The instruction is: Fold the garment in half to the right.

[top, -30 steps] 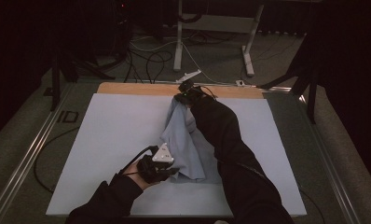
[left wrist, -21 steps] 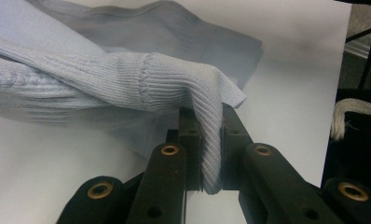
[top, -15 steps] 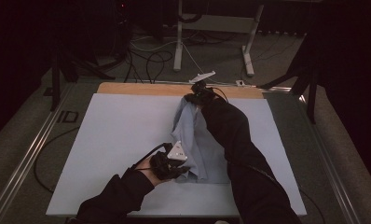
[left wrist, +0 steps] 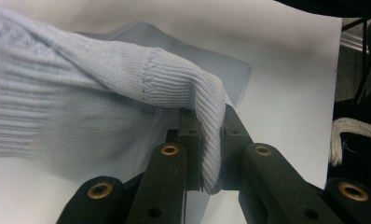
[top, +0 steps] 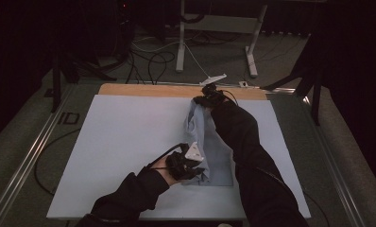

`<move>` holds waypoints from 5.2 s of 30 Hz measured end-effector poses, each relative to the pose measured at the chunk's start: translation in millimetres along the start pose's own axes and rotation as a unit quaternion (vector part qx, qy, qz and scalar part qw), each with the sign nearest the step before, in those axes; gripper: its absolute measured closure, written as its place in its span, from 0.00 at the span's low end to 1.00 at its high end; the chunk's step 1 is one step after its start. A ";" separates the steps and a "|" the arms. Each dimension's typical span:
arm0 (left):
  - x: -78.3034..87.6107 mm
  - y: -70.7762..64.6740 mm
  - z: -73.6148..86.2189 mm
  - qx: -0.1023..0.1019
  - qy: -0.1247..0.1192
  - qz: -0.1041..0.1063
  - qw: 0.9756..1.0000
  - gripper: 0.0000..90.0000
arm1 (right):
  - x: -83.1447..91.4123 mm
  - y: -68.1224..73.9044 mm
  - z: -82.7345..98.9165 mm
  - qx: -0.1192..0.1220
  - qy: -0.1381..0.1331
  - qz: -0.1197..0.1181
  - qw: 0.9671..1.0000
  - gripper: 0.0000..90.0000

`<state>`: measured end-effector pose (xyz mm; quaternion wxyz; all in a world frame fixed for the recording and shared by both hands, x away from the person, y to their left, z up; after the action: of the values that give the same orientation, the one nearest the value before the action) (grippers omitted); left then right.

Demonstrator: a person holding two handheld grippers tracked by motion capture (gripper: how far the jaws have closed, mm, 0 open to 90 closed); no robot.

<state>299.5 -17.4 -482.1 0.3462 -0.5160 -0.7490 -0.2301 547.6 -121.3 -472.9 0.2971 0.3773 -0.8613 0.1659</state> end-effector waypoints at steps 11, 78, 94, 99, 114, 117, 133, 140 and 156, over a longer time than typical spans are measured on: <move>-25.7 -5.4 -7.8 -0.008 0.016 0.013 1.000 0.94 | -4.4 -11.9 22.6 -0.009 0.005 -0.007 1.000 0.97; -15.5 -3.7 4.3 0.019 -0.106 0.042 0.993 0.02 | 4.4 -31.3 94.8 -0.090 0.086 -0.009 0.992 0.58; 22.3 19.7 51.6 0.035 -0.155 -0.035 0.987 0.01 | 4.5 -23.9 71.5 -0.061 0.057 -0.009 0.996 0.95; 24.6 22.4 63.7 0.040 -0.149 -0.036 0.987 0.01 | -2.6 -27.0 80.0 -0.072 0.072 -0.008 0.995 0.94; 32.0 31.0 78.9 0.057 -0.155 -0.053 0.985 0.00 | -11.3 -36.0 93.0 -0.080 0.092 0.033 0.992 0.54; 33.9 32.2 80.8 0.060 -0.154 -0.054 0.985 0.00 | -8.3 -36.3 91.8 -0.083 0.094 0.031 0.992 0.41; 55.3 48.1 107.3 0.085 -0.153 -0.075 0.982 0.00 | 29.4 -15.4 69.3 -0.057 0.054 -0.022 0.997 0.16; 68.9 57.4 128.2 0.099 -0.150 -0.089 0.980 0.00 | 48.1 5.6 59.9 -0.038 0.028 -0.042 0.998 0.15; 93.7 75.6 166.5 0.136 -0.157 -0.121 0.971 0.00 | 84.6 79.8 61.4 0.022 -0.019 -0.112 0.993 0.15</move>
<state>301.7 184.3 -521.2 0.2608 -0.3990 -0.8752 -0.0823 418.6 -146.5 -471.0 0.2892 0.4810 -0.8152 0.1432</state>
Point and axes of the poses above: each handheld gripper's, and its own axes: x roughly backward along the jaws, z roughly out of its underside, y roughly to its left, the point moved 4 cm from there along -x, roughly forward along the jaws, and after that the axes turned 3 degrees about x, right-handed, at the moved point
